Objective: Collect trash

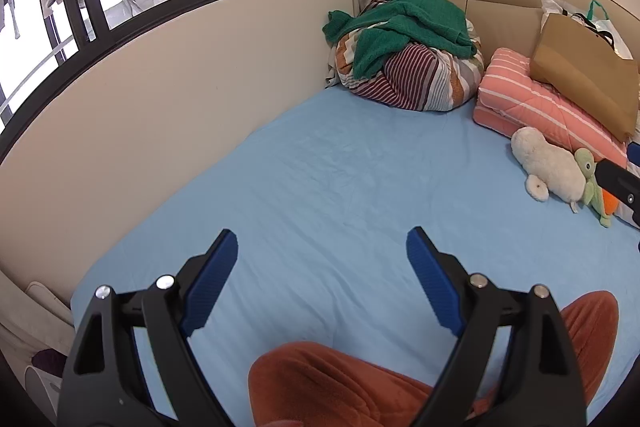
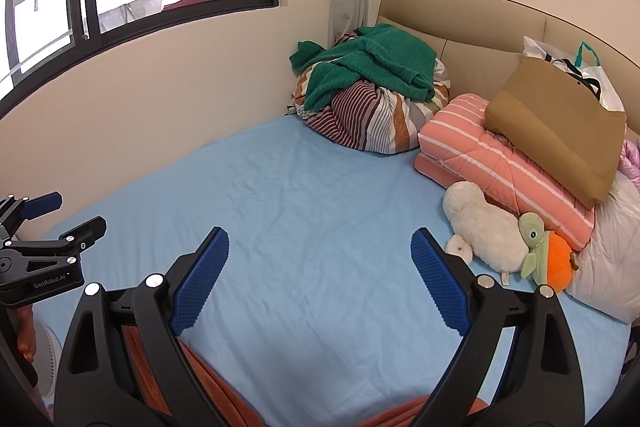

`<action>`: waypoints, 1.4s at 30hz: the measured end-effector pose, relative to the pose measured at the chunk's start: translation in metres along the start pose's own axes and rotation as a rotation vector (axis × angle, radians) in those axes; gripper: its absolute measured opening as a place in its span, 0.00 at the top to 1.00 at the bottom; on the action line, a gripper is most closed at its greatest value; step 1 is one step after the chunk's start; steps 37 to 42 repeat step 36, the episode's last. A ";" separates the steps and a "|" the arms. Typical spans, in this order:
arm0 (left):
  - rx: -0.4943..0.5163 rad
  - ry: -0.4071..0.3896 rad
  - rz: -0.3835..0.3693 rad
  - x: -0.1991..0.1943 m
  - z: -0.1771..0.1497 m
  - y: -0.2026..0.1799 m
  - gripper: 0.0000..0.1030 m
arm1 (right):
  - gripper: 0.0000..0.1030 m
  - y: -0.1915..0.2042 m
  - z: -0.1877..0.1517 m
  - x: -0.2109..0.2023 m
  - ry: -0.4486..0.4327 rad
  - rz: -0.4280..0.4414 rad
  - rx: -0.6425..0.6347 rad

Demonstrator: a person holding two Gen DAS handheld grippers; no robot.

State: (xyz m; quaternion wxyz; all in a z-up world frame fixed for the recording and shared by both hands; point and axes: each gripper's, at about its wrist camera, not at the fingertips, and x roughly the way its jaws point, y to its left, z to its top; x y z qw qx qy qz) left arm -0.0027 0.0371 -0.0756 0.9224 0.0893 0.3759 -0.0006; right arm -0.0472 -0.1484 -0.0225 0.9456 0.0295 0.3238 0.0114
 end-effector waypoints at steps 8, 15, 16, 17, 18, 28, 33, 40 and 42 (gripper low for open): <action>0.040 -0.034 0.004 -0.006 0.000 -0.005 0.16 | 0.14 0.001 0.000 -0.001 -0.002 0.000 0.001; 0.050 -0.068 0.003 -0.010 0.002 -0.008 0.16 | 0.14 0.003 0.000 -0.002 -0.005 -0.001 -0.001; 0.049 -0.071 0.006 -0.010 0.002 -0.008 0.16 | 0.14 0.003 0.001 -0.001 -0.006 -0.001 -0.002; 0.050 -0.072 0.010 -0.011 0.002 -0.009 0.16 | 0.14 0.002 0.001 -0.001 -0.007 -0.001 -0.001; 0.052 -0.075 0.013 -0.011 0.002 -0.010 0.16 | 0.14 0.002 0.001 -0.001 -0.006 0.000 -0.001; 0.048 -0.069 0.027 -0.009 0.001 -0.008 0.16 | 0.14 0.005 0.001 0.000 -0.002 0.000 -0.004; 0.025 -0.048 0.005 -0.007 0.001 -0.005 0.16 | 0.14 0.005 0.000 0.000 -0.002 0.000 -0.003; 0.024 -0.045 0.010 -0.006 0.001 -0.006 0.16 | 0.14 0.005 0.000 0.000 -0.001 0.000 -0.005; 0.024 -0.045 0.010 -0.006 0.001 -0.006 0.16 | 0.14 0.005 0.000 0.000 -0.001 0.000 -0.005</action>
